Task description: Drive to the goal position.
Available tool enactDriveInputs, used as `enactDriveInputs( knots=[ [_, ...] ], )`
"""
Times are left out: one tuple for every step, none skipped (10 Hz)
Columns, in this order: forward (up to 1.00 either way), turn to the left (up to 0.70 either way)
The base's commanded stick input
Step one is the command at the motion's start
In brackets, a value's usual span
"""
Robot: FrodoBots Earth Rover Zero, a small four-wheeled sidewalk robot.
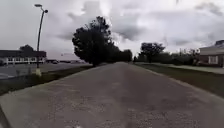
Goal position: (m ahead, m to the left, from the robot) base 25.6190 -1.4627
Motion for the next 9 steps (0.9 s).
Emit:
enactDriveInputs(
  knots=[
    [1.0, -0.39],
    [1.0, -0.35],
    [1.0, -0.32],
    [1.0, -0.15],
    [1.0, -0.06],
    [1.0, -0.01],
    [1.0, 0.0],
    [1.0, 0.01],
    [1.0, 0.01]
  ],
)
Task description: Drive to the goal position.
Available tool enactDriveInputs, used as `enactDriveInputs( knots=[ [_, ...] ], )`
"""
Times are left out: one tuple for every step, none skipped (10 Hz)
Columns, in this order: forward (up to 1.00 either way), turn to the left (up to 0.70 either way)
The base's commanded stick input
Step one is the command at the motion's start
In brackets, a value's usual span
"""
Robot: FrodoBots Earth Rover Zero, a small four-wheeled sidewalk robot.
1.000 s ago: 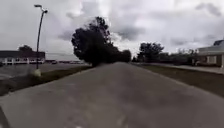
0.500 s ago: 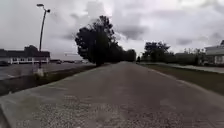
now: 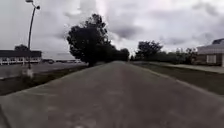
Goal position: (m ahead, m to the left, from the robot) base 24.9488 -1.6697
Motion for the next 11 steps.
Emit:
enactDriveInputs(
  knots=[
    [1.0, 0.01],
    [1.0, 0.01],
    [1.0, 0.01],
    [1.0, 0.01],
    [1.0, 0.0],
    [1.0, -0.19],
    [1.0, -0.3],
    [1.0, -0.3],
    [1.0, -0.3],
    [1.0, -0.25],
    [1.0, -0.16]
  ],
)
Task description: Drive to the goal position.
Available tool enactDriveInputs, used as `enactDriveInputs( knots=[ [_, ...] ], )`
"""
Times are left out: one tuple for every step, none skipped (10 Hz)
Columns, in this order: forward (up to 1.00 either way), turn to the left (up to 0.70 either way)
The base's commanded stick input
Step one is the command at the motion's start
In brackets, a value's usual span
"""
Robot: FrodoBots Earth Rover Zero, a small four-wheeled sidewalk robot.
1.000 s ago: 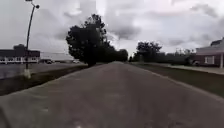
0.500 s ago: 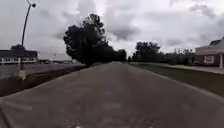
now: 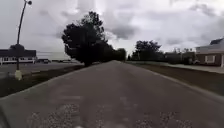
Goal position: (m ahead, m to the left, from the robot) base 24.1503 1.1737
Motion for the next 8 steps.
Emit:
enactDriveInputs(
  knots=[
    [1.0, -0.1],
    [1.0, -0.08],
    [1.0, -0.06],
    [1.0, -0.03],
    [1.0, 0.01],
    [1.0, 0.0],
    [1.0, -0.01],
    [1.0, 0.0]
  ],
)
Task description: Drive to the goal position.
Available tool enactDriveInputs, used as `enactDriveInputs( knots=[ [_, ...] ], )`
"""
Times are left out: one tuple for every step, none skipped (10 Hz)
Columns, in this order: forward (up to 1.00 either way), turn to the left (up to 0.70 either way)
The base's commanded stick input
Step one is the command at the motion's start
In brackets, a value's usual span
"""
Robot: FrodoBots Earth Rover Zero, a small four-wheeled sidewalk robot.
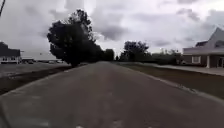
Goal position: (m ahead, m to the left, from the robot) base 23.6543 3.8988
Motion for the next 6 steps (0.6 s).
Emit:
enactDriveInputs(
  knots=[
    [1.0, 0.01],
    [1.0, 0.01],
    [1.0, 0.01],
    [1.0, 0.01],
    [1.0, 0.01],
    [1.0, 0.01]
  ],
)
